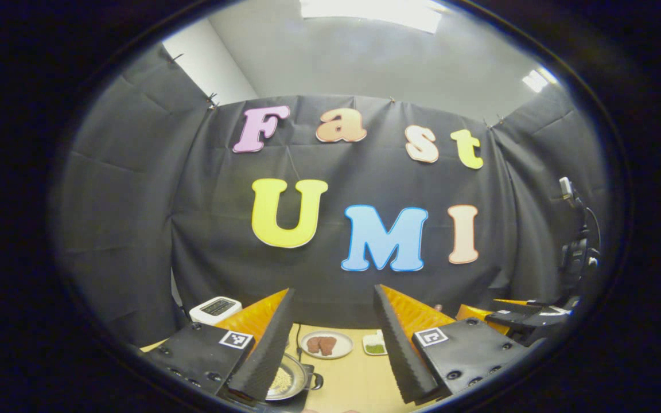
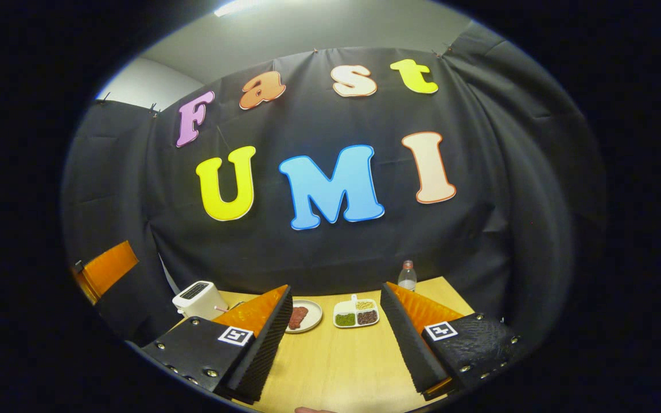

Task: First push the handle of the pot to place it horizontally, then grasp the pot with both hands and set it on the induction cooktop.

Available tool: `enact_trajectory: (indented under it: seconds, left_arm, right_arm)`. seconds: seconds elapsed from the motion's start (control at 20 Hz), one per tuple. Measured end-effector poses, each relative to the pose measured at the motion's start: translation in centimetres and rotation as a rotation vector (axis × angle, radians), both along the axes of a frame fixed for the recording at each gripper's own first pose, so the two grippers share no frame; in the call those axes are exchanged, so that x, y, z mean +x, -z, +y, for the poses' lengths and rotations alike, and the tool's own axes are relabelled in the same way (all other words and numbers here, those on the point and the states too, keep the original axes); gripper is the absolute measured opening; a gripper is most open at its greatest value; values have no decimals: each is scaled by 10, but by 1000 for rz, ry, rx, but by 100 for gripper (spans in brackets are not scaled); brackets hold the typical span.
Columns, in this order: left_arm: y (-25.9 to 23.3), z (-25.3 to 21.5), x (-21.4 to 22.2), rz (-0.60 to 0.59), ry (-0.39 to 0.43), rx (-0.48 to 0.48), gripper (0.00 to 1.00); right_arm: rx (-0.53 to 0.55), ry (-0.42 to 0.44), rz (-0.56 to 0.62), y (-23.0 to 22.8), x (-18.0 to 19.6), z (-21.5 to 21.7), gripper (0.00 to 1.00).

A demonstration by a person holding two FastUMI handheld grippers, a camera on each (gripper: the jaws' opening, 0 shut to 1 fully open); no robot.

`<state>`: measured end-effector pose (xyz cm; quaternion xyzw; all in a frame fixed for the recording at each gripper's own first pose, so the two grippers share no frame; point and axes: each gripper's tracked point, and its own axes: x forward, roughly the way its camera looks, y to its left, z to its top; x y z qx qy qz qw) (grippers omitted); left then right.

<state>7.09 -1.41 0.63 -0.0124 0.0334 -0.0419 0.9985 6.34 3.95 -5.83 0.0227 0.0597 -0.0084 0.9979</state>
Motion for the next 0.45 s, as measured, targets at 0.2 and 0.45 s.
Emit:
enact_trajectory:
  seconds: [0.2, 0.45]
  left_arm:
    - [-5, -20, -13, -9, -12, 27, 87]
    - [2, -21, -26, 14, -28, 13, 84]
  right_arm:
    - [4, -12, -13, -8, -10, -13, 93]
    - [-4, -22, -3, -8, -15, -14, 93]
